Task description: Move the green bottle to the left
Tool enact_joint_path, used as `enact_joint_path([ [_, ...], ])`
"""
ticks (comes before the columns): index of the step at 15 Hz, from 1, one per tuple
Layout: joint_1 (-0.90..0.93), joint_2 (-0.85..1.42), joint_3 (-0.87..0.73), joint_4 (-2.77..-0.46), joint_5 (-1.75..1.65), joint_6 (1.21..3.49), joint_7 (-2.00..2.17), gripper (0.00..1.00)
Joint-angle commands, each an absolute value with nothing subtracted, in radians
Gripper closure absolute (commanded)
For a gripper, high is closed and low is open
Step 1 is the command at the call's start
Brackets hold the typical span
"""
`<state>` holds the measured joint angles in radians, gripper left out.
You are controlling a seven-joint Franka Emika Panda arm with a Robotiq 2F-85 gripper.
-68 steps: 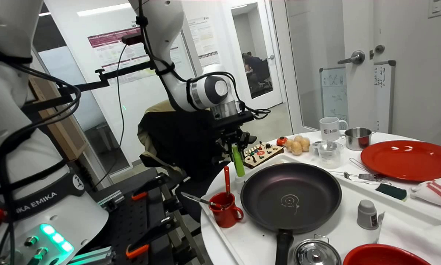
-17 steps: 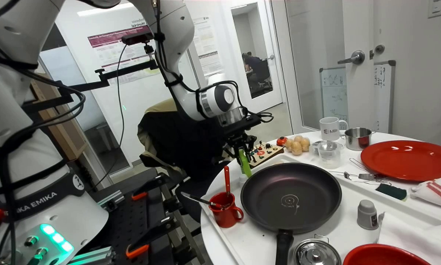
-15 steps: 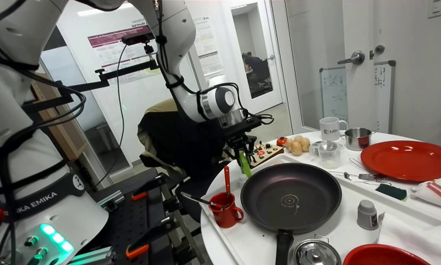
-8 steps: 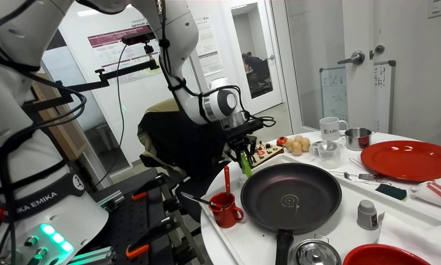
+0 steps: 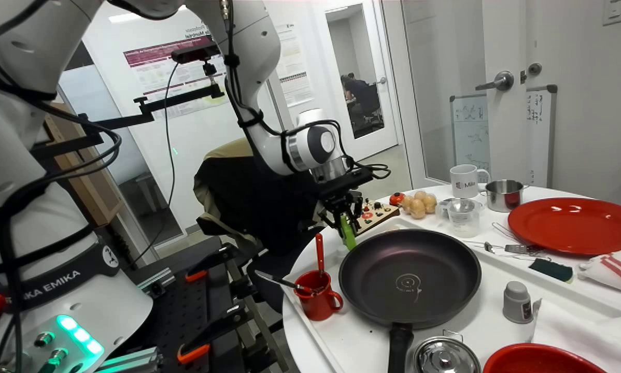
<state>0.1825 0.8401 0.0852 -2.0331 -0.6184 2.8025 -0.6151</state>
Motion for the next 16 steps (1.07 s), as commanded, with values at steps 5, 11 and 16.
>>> enact_joint_path([
  [5,0.182,0.850,0.079,-2.017,-0.640,2.799,-0.619,0.92],
  [11,0.185,0.850,0.075,-2.017,-0.641,2.799,-0.616,0.38],
  [16,0.185,0.849,0.073,-2.017,-0.641,2.799,-0.614,0.00],
])
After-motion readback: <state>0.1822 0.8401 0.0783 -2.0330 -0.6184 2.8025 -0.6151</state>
